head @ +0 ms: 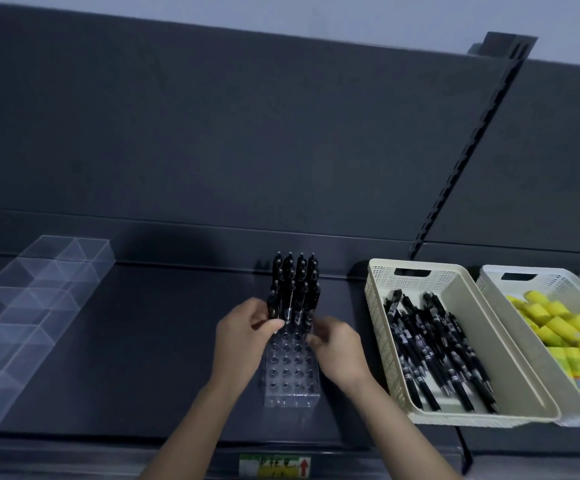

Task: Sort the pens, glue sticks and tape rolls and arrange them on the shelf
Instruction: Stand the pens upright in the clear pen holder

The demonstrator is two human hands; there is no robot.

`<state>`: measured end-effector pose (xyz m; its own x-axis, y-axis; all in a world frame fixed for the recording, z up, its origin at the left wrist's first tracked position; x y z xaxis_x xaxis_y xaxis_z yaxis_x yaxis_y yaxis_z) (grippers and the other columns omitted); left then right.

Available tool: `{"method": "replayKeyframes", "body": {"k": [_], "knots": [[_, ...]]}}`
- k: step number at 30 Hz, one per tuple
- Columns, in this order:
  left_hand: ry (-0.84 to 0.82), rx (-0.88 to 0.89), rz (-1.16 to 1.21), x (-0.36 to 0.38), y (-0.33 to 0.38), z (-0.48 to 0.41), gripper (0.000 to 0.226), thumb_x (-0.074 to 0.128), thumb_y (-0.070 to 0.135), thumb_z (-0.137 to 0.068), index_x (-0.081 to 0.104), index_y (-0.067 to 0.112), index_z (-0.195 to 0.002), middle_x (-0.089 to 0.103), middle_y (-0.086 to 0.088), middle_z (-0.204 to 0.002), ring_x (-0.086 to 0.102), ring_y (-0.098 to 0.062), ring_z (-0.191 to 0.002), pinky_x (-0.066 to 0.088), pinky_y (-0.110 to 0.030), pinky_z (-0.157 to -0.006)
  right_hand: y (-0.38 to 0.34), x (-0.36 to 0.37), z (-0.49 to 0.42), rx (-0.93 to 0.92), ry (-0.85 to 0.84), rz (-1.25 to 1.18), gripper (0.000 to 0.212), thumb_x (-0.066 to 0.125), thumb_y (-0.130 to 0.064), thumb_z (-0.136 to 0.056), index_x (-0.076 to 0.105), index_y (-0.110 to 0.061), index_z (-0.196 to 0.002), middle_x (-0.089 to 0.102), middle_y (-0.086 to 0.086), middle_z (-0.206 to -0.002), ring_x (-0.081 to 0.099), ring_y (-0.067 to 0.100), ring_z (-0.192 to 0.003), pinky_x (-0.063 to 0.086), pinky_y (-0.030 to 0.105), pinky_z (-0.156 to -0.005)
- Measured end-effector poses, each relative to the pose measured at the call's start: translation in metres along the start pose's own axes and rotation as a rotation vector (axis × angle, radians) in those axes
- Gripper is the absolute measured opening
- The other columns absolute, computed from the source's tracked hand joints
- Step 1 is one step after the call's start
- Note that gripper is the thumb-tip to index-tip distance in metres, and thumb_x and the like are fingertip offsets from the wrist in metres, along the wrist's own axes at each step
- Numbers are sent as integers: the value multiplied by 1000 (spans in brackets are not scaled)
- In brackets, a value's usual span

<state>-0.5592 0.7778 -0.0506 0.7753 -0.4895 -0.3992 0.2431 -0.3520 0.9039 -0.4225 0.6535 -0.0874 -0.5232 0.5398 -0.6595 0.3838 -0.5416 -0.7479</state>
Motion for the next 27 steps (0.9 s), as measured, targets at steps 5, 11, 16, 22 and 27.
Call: {"method": "replayKeyframes", "body": {"k": [5, 11, 16, 22, 27], "knots": [[2, 14, -72, 4, 5, -5, 32, 79, 16, -73, 52, 30, -63, 54, 13, -63, 52, 7, -63, 37, -6, -58, 16, 3, 1, 114, 18, -138, 15, 67, -13, -87, 68, -13, -103, 65, -12, -84, 64, 4, -82, 47, 8, -67], [2, 35, -185, 6, 5, -3, 31, 77, 21, -77, 49, 30, -67, 58, 10, -73, 54, -1, -72, 36, -15, -59, 14, 5, 3, 144, 0, -182, 14, 66, -10, -88, 68, -10, -101, 69, -5, -88, 66, 6, -80, 57, 33, -81], [24, 36, -204, -2, 11, 3, 32, 78, 27, -75, 47, 30, -78, 50, 13, -82, 50, 0, -74, 34, -16, -60, 12, -2, 8, 119, 45, -98, 23, 67, -16, -87, 66, -8, -109, 71, 3, -104, 64, 9, -87, 49, 19, -80], [5, 195, -173, -15, 48, 8, 32, 77, 33, -73, 47, 39, -82, 51, 18, -88, 51, 6, -85, 41, -13, -69, -11, -33, 18, -2, 166, 58, 31, 66, -19, -88, 63, -10, -117, 70, 4, -110, 64, 17, -102, 44, 19, -86], [-157, 358, -142, 13, 87, 15, 19, 72, 30, -79, 56, 41, -78, 55, 21, -85, 52, 10, -89, 39, -3, -72, -16, -90, 27, -82, 353, 109, 19, 63, -9, -86, 69, -11, -104, 73, 4, -97, 67, 18, -90, 48, 21, -81]]}}
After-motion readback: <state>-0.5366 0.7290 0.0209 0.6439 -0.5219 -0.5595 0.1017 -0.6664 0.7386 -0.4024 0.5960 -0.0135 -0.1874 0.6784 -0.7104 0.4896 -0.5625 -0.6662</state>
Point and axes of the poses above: each hand's wrist, its own z-axis away from the middle knuckle, its own x-axis out of the palm, y = z × x, the point moved 10 cm from there along -z, towards the middle knuckle
